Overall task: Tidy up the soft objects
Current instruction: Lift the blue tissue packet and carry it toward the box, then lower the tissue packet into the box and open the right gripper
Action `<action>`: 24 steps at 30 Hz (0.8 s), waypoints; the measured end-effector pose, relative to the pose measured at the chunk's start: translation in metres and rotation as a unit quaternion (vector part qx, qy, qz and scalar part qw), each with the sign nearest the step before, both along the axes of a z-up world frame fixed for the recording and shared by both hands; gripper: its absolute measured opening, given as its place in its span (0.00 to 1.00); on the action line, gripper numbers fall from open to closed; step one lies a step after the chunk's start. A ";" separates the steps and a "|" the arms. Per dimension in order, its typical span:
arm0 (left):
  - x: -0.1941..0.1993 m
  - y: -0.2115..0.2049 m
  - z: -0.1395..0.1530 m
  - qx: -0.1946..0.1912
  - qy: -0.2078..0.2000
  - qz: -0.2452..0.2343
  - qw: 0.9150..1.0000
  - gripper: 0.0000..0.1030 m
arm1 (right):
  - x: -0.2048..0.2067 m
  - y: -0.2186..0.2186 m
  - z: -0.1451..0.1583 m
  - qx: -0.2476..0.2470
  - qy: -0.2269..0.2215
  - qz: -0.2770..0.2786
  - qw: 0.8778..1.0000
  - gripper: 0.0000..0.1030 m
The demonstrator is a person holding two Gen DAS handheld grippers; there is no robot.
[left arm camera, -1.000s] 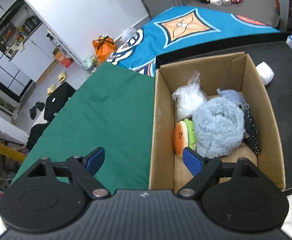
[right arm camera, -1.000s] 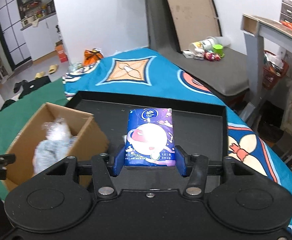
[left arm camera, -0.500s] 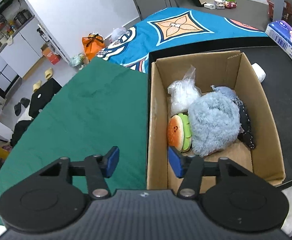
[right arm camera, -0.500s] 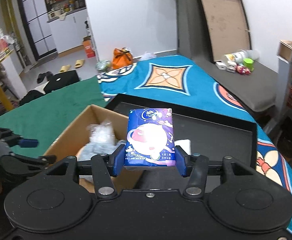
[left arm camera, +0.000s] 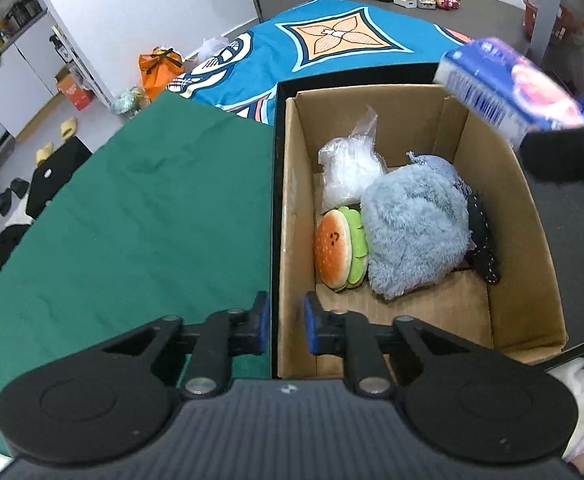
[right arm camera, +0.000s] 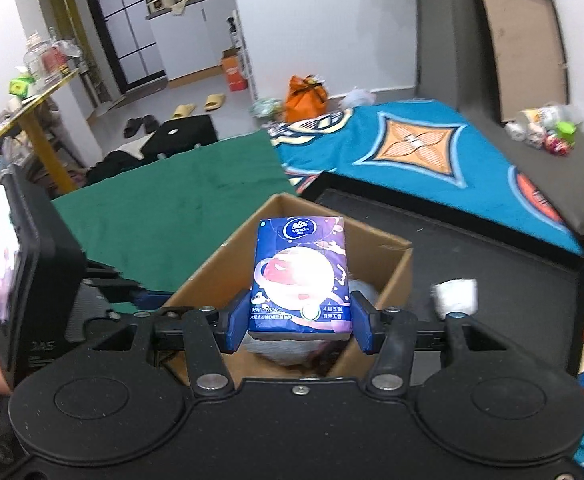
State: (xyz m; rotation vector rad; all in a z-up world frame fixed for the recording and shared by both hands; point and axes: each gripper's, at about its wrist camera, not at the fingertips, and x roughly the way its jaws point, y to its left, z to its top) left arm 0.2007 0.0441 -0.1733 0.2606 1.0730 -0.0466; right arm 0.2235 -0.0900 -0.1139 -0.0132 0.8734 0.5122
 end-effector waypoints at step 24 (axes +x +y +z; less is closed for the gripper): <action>-0.001 0.011 -0.001 -0.034 -0.001 -0.001 0.999 0.11 | 0.007 0.030 -0.010 0.005 0.060 0.026 0.998 0.63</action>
